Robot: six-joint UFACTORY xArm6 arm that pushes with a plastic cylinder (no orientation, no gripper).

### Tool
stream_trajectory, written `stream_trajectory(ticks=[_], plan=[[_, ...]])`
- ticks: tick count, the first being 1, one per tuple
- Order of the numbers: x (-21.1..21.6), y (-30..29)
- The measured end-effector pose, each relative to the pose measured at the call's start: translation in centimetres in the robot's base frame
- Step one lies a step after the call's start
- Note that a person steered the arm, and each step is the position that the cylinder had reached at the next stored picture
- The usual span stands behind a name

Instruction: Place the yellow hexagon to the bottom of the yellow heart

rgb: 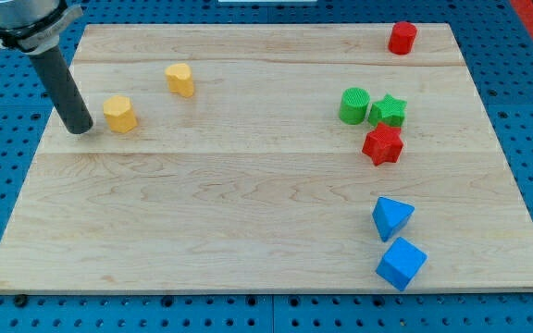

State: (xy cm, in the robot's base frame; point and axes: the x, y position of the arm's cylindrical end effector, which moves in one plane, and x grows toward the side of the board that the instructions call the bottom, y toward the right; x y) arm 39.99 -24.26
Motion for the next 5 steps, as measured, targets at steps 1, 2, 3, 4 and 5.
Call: stream_trajectory(ticks=[1, 2, 3, 4, 5], plan=[[-1.4, 6.3], [-1.3, 9.2], [1.8, 10.5], [1.4, 14.4], [-0.2, 14.5]])
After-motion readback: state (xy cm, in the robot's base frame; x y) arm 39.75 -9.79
